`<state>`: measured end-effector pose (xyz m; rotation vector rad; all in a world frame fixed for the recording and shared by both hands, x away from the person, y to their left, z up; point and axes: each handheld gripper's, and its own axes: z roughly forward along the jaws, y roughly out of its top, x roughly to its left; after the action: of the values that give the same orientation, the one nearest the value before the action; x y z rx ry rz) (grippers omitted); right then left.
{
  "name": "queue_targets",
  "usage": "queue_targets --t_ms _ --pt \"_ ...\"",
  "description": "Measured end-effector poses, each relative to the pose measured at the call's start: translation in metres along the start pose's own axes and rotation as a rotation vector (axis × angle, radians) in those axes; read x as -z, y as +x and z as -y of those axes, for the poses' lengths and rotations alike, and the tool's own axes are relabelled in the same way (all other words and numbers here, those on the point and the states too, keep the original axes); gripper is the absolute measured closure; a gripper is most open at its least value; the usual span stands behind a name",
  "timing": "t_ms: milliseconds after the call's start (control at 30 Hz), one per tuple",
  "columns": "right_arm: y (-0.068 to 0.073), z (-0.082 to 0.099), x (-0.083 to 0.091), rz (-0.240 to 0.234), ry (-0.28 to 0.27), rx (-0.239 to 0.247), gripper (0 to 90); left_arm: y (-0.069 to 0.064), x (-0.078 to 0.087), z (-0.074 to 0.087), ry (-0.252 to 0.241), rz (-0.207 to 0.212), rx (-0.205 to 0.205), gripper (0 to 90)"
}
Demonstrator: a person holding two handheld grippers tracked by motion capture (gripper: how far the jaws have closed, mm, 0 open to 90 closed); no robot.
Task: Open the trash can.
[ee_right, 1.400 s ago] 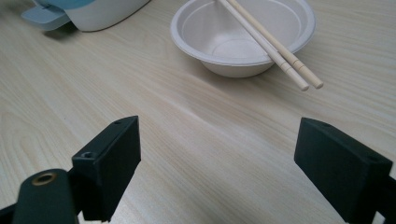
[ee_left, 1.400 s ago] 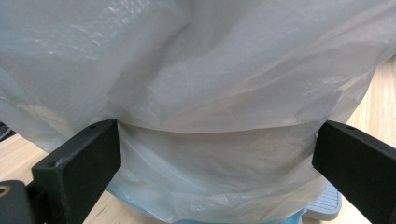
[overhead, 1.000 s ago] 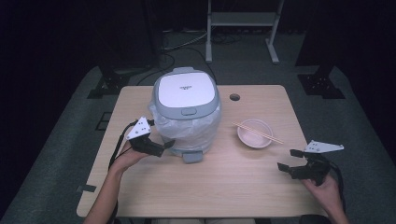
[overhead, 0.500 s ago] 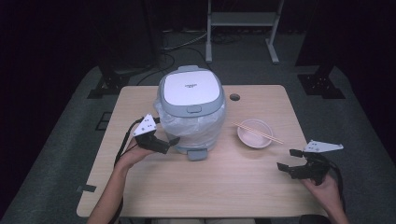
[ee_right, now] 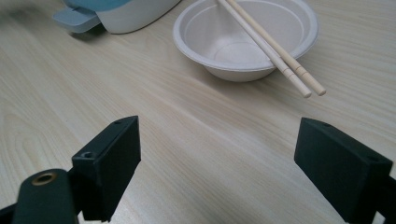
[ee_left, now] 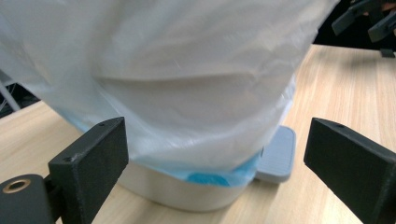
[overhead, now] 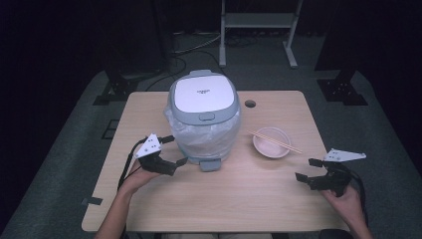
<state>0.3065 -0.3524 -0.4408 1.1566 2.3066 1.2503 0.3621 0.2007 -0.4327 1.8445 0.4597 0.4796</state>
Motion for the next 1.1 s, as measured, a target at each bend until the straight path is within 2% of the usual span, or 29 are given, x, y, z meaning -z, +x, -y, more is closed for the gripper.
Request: queue_targets --t_ms 233,567,767,900,967,1033,1100 --pt "0.000 0.000 -0.001 -0.002 0.002 -0.003 13.3 -0.014 0.003 0.007 0.019 0.035 0.014 5.7" --pt "0.001 -0.002 0.001 -0.002 -0.005 0.004 13.3 -0.030 -0.003 0.010 0.035 0.080 0.005 6.4" --pt "0.001 -0.001 0.001 -0.002 -0.007 0.003 13.3 -0.037 -0.007 0.010 0.042 0.122 -0.006 14.2" --pt "0.002 -0.002 0.001 -0.003 -0.010 0.004 13.3 -0.040 -0.009 0.011 0.050 0.130 -0.009 14.3" --pt "0.002 -0.002 0.001 -0.004 -0.010 0.005 13.3 -0.042 -0.010 0.011 0.058 0.143 -0.017 22.0" --pt "0.002 -0.002 0.001 -0.005 -0.010 0.006 13.3 -0.044 -0.012 0.011 0.064 0.149 -0.017 22.7" --pt "0.002 -0.002 0.001 -0.006 -0.009 0.006 13.3 -0.047 -0.015 0.011 0.063 0.165 -0.031 33.9"
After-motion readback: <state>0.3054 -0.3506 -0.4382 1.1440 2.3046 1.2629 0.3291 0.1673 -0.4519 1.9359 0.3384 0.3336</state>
